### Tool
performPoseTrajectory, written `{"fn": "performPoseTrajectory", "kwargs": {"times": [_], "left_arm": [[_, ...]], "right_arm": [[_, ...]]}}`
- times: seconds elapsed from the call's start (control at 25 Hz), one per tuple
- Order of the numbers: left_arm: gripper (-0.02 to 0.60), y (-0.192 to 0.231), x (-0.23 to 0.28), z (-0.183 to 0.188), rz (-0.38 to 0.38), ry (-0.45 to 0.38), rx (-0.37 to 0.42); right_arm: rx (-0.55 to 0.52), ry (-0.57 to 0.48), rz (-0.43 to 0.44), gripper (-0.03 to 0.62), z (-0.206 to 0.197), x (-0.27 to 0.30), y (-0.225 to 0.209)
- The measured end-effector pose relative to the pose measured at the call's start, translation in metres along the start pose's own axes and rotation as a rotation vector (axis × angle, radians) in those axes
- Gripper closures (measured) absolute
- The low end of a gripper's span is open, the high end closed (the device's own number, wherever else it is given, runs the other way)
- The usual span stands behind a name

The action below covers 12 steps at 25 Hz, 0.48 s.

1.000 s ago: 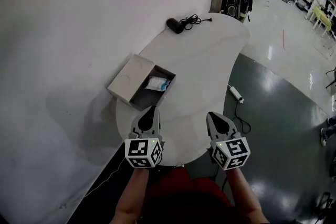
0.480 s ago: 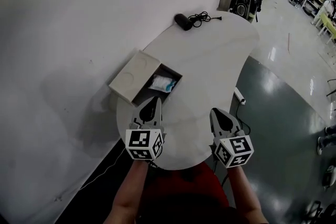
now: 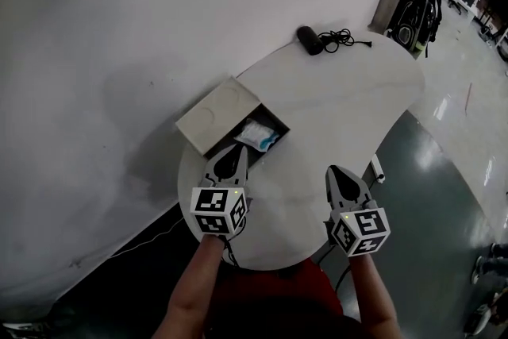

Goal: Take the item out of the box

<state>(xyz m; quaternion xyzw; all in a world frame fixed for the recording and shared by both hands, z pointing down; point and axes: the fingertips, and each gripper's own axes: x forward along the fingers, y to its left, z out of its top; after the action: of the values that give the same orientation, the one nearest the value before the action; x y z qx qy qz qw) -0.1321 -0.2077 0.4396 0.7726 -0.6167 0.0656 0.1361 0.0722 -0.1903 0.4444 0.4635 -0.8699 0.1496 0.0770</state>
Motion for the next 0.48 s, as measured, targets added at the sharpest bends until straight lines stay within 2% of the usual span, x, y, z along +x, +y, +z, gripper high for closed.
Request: {"fn": "performPoseTrajectory", "kwargs": {"times": [0.28, 0.48], "left_arm": [[0.558, 0.007, 0.026, -0.001, 0.087, 0.035, 0.014], [0.558, 0.011, 0.041, -0.006, 0.119, 0.081, 0.020]], "right_arm": [[-0.023, 0.037, 0.106, 0.580, 0.002, 0.037, -0.021], [-0.037, 0.065, 0.168, 0.580, 0.003, 0.056, -0.024]]}}
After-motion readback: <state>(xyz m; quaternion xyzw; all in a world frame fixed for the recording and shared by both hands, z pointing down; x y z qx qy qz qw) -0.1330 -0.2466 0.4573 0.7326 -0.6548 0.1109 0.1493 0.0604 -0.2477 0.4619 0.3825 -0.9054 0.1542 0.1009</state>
